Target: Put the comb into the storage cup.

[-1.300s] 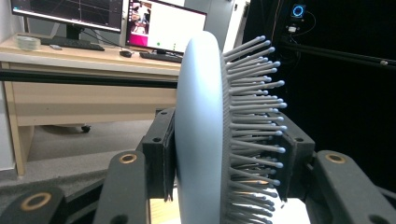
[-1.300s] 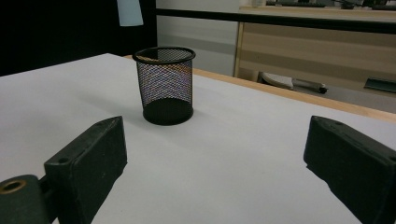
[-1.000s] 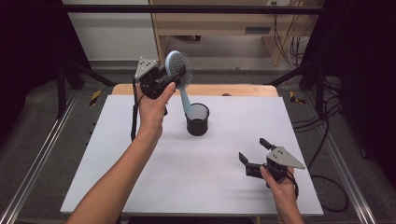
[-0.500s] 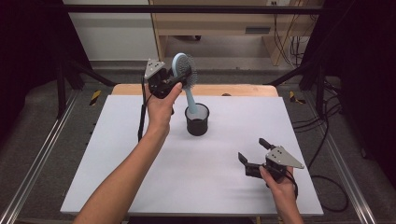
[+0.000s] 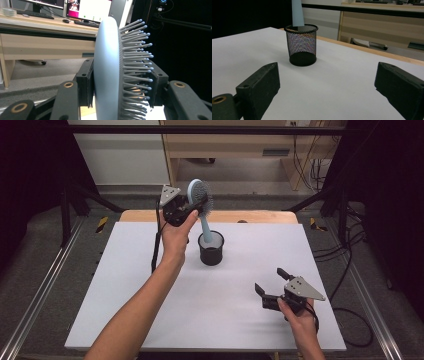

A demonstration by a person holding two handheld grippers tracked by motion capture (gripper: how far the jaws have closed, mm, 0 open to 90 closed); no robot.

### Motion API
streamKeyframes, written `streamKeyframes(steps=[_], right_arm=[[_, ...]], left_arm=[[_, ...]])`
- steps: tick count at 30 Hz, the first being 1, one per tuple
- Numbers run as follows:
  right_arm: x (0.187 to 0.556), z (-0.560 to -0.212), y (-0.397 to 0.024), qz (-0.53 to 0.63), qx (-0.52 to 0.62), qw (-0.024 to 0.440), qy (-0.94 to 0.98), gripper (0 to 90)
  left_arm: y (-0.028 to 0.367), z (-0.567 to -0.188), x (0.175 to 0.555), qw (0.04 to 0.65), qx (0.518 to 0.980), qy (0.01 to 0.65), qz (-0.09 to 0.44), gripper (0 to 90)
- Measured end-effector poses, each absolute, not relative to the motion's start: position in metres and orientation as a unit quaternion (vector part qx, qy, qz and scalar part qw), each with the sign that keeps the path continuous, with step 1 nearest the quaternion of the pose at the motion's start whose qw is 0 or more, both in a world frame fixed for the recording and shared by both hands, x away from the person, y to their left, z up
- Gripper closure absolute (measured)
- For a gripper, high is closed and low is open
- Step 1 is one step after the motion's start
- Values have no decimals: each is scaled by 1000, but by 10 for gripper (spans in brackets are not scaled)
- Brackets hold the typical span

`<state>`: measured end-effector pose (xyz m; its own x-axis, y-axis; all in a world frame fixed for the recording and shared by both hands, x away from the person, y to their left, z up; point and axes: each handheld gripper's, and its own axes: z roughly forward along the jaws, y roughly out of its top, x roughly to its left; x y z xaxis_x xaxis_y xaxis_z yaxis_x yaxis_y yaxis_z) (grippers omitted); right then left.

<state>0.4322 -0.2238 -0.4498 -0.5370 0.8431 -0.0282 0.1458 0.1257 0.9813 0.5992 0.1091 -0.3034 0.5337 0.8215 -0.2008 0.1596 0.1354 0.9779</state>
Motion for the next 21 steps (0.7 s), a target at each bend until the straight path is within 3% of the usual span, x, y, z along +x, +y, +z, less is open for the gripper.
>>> streamKeyframes(steps=[21], right_arm=[[433,-450,-223,550,366,313,683,60]], left_arm=[[101,-318,603,624,616,405,259,494]])
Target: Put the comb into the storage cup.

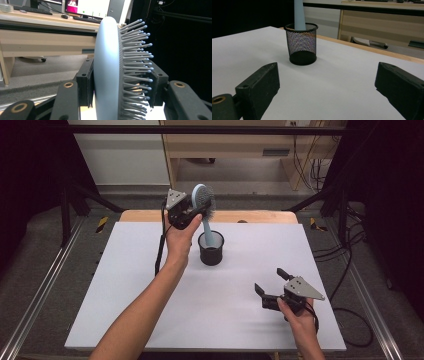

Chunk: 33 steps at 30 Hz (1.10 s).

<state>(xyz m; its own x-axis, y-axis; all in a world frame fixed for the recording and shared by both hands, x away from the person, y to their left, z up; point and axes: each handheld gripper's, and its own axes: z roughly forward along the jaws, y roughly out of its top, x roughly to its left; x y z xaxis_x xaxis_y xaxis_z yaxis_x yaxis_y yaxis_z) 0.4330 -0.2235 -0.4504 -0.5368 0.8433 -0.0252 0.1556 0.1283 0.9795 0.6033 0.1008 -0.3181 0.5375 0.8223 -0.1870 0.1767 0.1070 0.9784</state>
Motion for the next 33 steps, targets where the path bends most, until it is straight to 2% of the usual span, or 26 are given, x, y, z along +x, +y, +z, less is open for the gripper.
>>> streamKeyframes(steps=[33], right_arm=[[433,-451,-223,549,367,311,684,59]], left_arm=[[86,-338,606,617,629,406,245,493]])
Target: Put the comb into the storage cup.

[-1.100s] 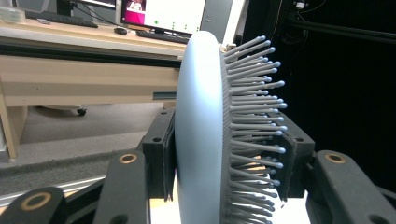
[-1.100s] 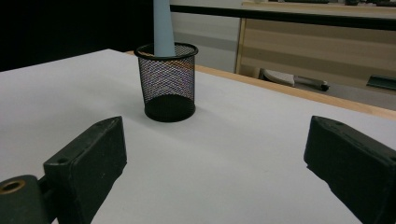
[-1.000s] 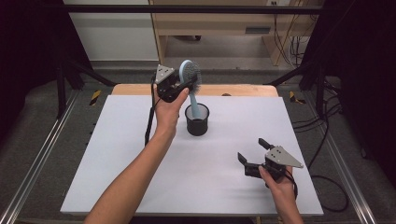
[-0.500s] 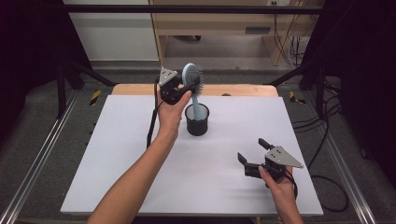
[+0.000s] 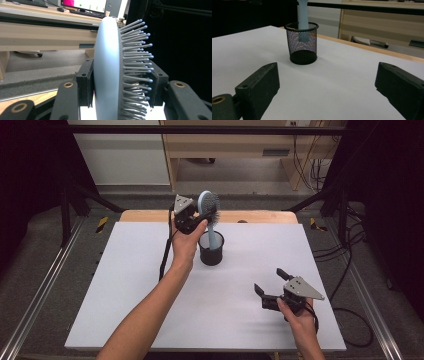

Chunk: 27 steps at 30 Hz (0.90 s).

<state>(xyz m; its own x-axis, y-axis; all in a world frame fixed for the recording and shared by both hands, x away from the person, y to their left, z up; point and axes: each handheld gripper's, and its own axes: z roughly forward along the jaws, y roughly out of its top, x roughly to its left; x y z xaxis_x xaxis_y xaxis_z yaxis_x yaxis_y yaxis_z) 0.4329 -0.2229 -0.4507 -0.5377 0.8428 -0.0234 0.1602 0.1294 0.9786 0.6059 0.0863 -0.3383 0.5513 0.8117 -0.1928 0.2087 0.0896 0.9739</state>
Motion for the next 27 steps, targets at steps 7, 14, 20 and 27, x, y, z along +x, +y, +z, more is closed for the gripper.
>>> streamKeyframes(steps=[7,14,20,27], right_arm=[[433,-451,-223,549,366,311,684,59],[433,-451,-223,548,367,311,685,59],[433,-451,-223,548,367,309,685,58],[433,-451,-222,548,368,308,685,58]], left_arm=[[83,-342,606,616,631,405,242,493],[82,-349,607,613,633,408,238,493],[80,-353,607,613,633,410,236,493],[78,-354,608,613,633,410,235,493]])
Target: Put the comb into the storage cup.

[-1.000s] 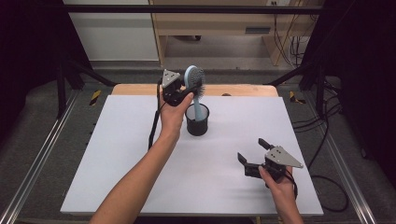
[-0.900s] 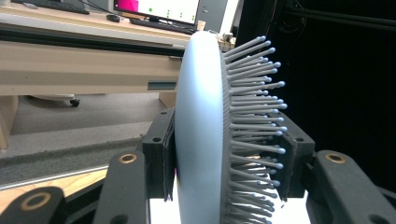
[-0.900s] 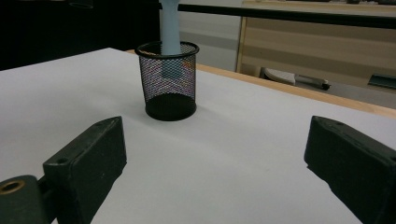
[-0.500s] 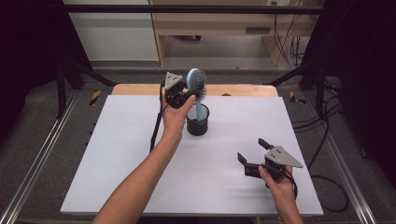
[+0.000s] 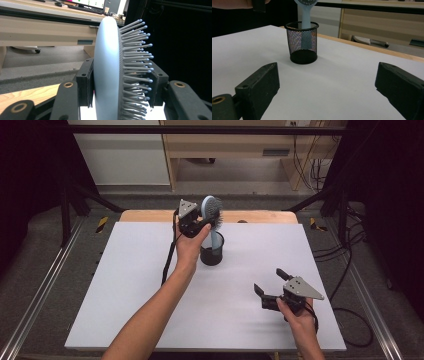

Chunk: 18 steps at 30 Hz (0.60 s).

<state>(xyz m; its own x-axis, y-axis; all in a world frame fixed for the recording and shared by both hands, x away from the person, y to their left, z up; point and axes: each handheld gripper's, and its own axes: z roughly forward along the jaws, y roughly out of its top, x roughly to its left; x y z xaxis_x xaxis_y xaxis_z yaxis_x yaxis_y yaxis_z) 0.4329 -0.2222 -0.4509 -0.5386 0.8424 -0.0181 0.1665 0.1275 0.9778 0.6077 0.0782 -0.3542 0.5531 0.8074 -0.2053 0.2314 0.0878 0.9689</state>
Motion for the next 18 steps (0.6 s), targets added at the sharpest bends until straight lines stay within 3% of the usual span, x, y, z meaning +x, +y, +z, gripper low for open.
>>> streamKeyframes(steps=[18], right_arm=[[433,-451,-221,548,368,307,685,58]], left_arm=[[75,-363,609,609,636,414,231,492]])
